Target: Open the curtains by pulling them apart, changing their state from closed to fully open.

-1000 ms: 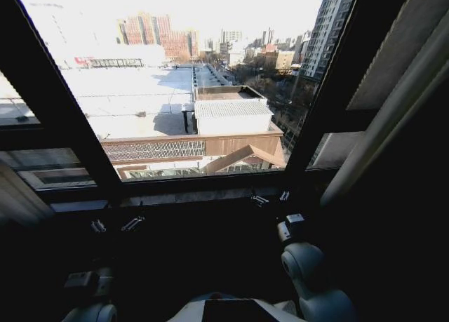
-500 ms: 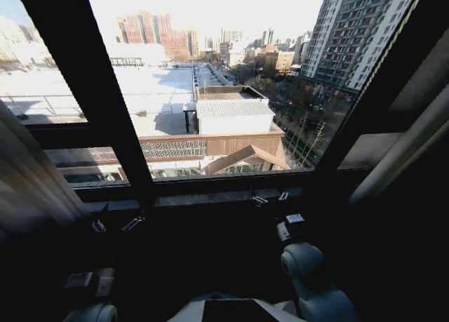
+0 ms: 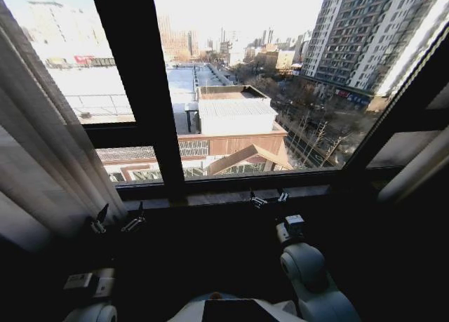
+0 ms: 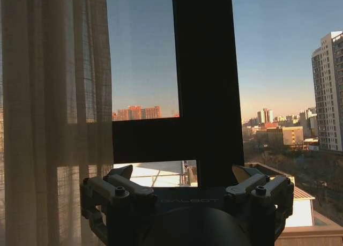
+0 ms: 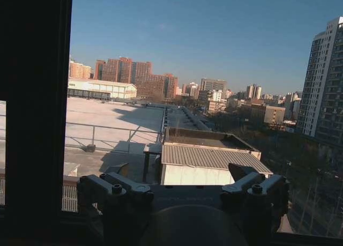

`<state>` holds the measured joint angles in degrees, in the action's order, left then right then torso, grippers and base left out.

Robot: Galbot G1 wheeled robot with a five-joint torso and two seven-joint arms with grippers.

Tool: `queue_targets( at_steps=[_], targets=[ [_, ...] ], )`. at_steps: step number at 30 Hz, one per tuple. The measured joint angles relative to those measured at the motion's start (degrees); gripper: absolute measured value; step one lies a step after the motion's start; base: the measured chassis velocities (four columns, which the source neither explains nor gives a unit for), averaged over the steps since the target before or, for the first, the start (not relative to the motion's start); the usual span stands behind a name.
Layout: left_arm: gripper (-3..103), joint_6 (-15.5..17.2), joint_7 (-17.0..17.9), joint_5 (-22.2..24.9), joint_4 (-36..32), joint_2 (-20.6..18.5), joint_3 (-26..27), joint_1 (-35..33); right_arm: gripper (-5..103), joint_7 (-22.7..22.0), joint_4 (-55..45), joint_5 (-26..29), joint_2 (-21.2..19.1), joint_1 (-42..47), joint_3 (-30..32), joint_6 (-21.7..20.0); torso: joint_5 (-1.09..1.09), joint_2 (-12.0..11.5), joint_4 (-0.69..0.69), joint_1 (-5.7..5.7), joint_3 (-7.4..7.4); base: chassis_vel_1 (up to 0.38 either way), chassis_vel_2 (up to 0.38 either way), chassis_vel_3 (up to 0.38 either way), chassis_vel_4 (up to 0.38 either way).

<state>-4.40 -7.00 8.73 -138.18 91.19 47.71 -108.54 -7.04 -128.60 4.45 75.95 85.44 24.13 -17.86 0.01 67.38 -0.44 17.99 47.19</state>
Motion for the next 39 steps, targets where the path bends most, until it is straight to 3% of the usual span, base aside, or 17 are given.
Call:
queue_targets(
  at_steps=[18,22,27,29,31,32,39],
  targets=[
    [100,-0.12,0.16,0.10,1.68,-0.03,0.39,1.34,100,0.69,0.90,-0.71,0.15,-0.26,-1.29,1.95,-0.01,0.00,0.00,0.00,0.00,0.350,0.348,-0.347,-0.340],
    [100,1.21,0.47,0.07,3.15,-0.22,0.71,3.56,100,0.70,1.04,-0.73,0.12,-0.27,-1.29,2.18,-0.04,0.00,0.02,0.01,0.00,0.178,0.145,-0.167,-0.191],
    [100,6.40,2.31,-0.01,4.57,-2.32,-0.12,9.86,100,0.69,1.21,-0.76,0.04,0.09,-1.27,2.32,-0.03,0.00,0.01,0.00,0.00,0.017,0.018,-0.008,-0.015],
    [100,10.25,4.28,0.10,6.78,-5.06,-1.16,15.87,100,0.59,1.39,-0.78,-0.12,0.51,-1.13,2.49,0.05,0.00,-0.02,0.00,0.00,-0.010,-0.033,0.008,0.032],
    [100,10.82,4.48,0.22,7.09,-5.57,-1.35,16.66,100,0.56,1.39,-0.79,-0.16,0.59,-1.06,2.52,0.05,0.00,-0.02,0.00,0.00,-0.021,-0.067,0.016,0.065],
    [100,13.23,5.41,1.19,8.81,-8.00,-2.24,19.97,100,0.38,1.41,-0.80,-0.38,0.92,-0.69,2.67,0.03,0.00,-0.01,-0.01,0.00,-0.047,-0.042,0.035,0.050],
    [100,16.46,8.25,4.20,17.80,-14.24,-5.18,29.24,100,-1.51,1.42,-0.81,-1.05,1.47,0.49,3.12,-0.05,0.00,0.01,0.00,0.01,-0.007,-0.006,0.004,0.005]
  ],
)
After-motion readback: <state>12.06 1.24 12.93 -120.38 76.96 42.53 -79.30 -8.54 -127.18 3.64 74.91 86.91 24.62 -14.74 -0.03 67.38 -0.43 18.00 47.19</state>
